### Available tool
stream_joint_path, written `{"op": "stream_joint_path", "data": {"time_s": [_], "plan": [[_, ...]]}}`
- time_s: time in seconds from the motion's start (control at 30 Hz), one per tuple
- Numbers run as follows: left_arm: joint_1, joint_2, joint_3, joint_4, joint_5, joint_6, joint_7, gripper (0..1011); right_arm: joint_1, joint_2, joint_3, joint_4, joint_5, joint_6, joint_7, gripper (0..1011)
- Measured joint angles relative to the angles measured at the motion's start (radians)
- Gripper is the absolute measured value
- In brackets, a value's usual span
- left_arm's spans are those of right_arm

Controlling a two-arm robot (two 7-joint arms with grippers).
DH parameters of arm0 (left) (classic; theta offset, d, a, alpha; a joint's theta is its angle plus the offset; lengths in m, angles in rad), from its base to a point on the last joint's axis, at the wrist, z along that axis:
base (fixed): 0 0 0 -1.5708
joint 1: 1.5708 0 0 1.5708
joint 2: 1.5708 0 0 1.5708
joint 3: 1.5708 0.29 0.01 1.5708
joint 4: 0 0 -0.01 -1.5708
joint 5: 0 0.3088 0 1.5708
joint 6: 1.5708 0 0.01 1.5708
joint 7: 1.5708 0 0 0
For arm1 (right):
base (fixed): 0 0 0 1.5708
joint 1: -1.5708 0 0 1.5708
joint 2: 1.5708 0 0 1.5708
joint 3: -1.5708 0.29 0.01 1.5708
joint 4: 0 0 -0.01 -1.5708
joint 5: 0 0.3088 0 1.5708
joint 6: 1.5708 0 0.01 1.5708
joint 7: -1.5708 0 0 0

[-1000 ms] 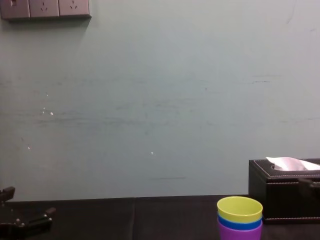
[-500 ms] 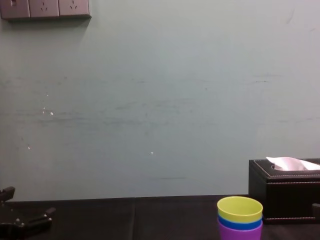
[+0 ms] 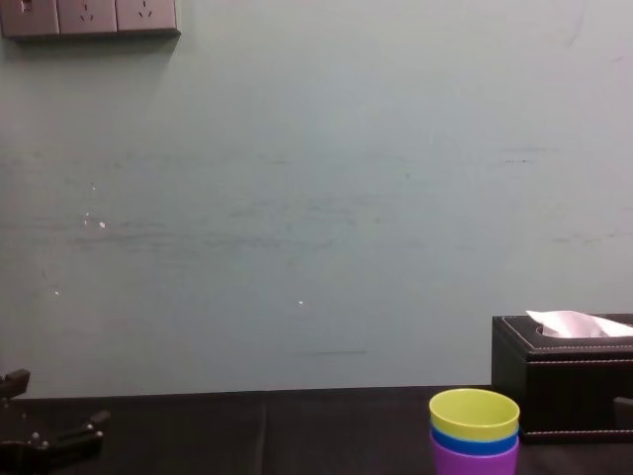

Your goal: Stack the three plastic cups sequentially using one hand.

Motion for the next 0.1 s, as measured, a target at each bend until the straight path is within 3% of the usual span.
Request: {"op": "stream_joint_path", "data": {"time_s": [0.1], "plan": [[0.0, 0.0, 0.0, 0.0, 0.0, 0.0, 0.0, 1010, 0.0, 0.0, 0.0, -0.001, 0.0, 0.0, 0.0, 1000]]}}
